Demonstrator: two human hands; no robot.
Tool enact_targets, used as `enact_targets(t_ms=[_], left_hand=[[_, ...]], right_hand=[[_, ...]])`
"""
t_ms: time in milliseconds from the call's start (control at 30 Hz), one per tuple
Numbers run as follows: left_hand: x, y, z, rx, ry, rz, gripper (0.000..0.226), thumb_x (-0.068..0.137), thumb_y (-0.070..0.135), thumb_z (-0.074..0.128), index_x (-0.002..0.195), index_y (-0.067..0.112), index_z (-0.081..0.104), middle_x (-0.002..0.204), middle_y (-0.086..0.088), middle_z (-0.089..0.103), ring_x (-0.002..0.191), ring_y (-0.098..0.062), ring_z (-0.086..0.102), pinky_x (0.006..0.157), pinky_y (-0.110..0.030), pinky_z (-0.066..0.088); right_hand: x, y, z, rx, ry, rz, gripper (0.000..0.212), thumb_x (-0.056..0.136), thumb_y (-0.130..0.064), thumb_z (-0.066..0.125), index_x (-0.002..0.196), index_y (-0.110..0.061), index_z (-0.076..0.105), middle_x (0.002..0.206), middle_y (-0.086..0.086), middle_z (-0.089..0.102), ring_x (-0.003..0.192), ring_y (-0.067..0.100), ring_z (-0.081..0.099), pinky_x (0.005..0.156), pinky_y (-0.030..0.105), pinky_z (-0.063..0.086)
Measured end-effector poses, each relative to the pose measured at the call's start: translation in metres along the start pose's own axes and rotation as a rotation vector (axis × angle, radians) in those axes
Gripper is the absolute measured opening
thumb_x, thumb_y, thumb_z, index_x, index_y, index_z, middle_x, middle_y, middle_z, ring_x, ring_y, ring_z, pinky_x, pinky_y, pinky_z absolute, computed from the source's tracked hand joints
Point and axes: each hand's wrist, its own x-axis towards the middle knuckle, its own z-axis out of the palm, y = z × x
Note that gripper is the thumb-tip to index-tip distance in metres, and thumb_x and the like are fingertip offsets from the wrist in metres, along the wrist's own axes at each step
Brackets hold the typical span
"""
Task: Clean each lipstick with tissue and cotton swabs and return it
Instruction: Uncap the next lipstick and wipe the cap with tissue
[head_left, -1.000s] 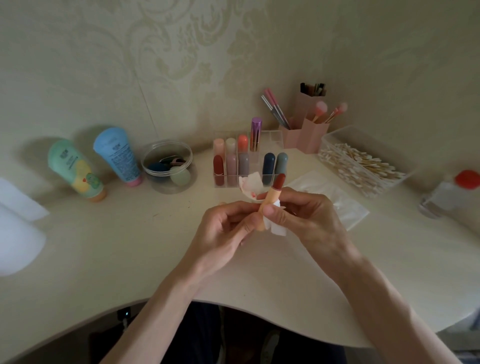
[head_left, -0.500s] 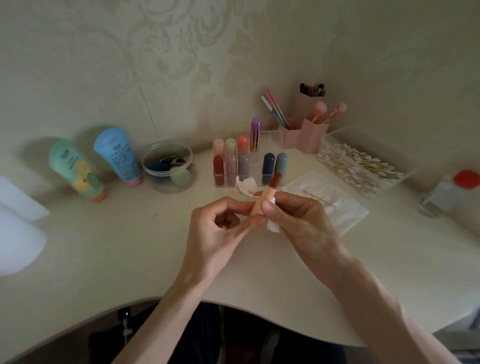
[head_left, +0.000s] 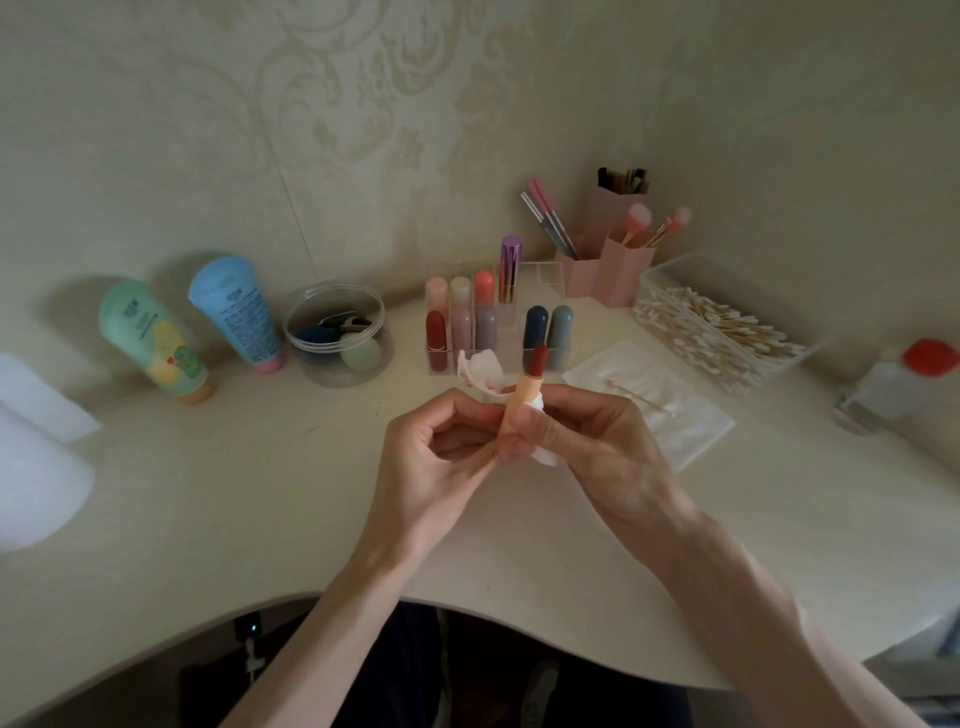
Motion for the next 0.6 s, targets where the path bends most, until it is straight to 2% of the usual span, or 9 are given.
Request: enact_targets(t_ms=[67,133,233,367,467,533,600], left_hand=[[-0.0004,0.0016,0.0005,-0.008,-0.008,-0.026,0.024,0.074,0.01,0.086,0.091,0.006,0.071,0.093,-0.011,0.08,0.083,-0.029,0.078,0.077,-0.028,0.061],[-0.0011,0.0043,0.0001,-0.042,-0.033,-0.077,0.027,0.078,0.012,0.081,0.1,0.001,0.07,0.093,-0.015,0.079,0.079,-0.033,0.078,0.072,-0.031,0.062],[-0.0009,0.0079,0.0006,-0.149,-0.076,-0.175,0.029,0.085,0.013,0.072,0.112,0.002,0.071,0.093,-0.018,0.078,0.079,-0.035,0.078,0.07,-0.032,0.063],[-0.0006,0.0078,0.0024,-0.14,-0.03,-0.192,0.027,0.078,0.009,0.078,0.105,0.004,0.076,0.091,-0.018,0.079,0.079,-0.029,0.078,0.074,-0.027,0.062],[-0.0018,0.0056,0.0026,-0.041,0.042,-0.158,0.028,0.069,0.009,0.088,0.095,0.004,0.077,0.084,-0.014,0.079,0.075,-0.028,0.078,0.073,-0.026,0.061],[-0.0023,0.0043,0.0025,0.009,0.062,-0.133,0.029,0.068,0.012,0.089,0.092,0.004,0.075,0.082,-0.012,0.079,0.073,-0.028,0.078,0.072,-0.028,0.061],[-0.0021,0.0053,0.0031,-0.006,0.043,-0.142,0.029,0.073,0.014,0.086,0.097,0.003,0.075,0.085,-0.013,0.079,0.072,-0.031,0.077,0.07,-0.03,0.062]], right_hand=[[0.0004,-0.0009,0.0,0.003,0.023,-0.012,0.029,0.099,-0.02,0.072,0.117,0.003,0.074,0.118,0.029,0.073,0.113,0.044,0.07,0.106,0.06,0.049],[0.0002,-0.0036,0.0003,0.025,0.055,-0.029,0.03,0.099,-0.023,0.071,0.115,0.001,0.075,0.113,0.029,0.073,0.104,0.039,0.071,0.094,0.054,0.052],[-0.0008,-0.0068,-0.0007,0.044,0.087,-0.051,0.034,0.092,-0.03,0.073,0.113,-0.004,0.078,0.112,0.021,0.077,0.112,0.031,0.071,0.103,0.047,0.05],[-0.0013,-0.0058,0.0017,0.028,0.103,-0.056,0.034,0.092,-0.028,0.072,0.115,-0.003,0.077,0.109,0.02,0.078,0.102,0.026,0.073,0.09,0.037,0.053],[-0.0021,-0.0046,0.0033,-0.017,0.117,-0.051,0.025,0.094,-0.019,0.072,0.112,-0.003,0.078,0.106,0.014,0.08,0.101,0.023,0.076,0.09,0.031,0.057],[-0.0018,-0.0051,0.004,-0.039,0.124,-0.053,0.024,0.094,-0.019,0.073,0.111,-0.003,0.078,0.105,0.013,0.08,0.1,0.022,0.076,0.091,0.031,0.056],[-0.0013,-0.0054,0.0027,-0.01,0.124,-0.056,0.027,0.095,-0.023,0.072,0.113,-0.004,0.078,0.108,0.016,0.079,0.103,0.026,0.075,0.093,0.038,0.055]])
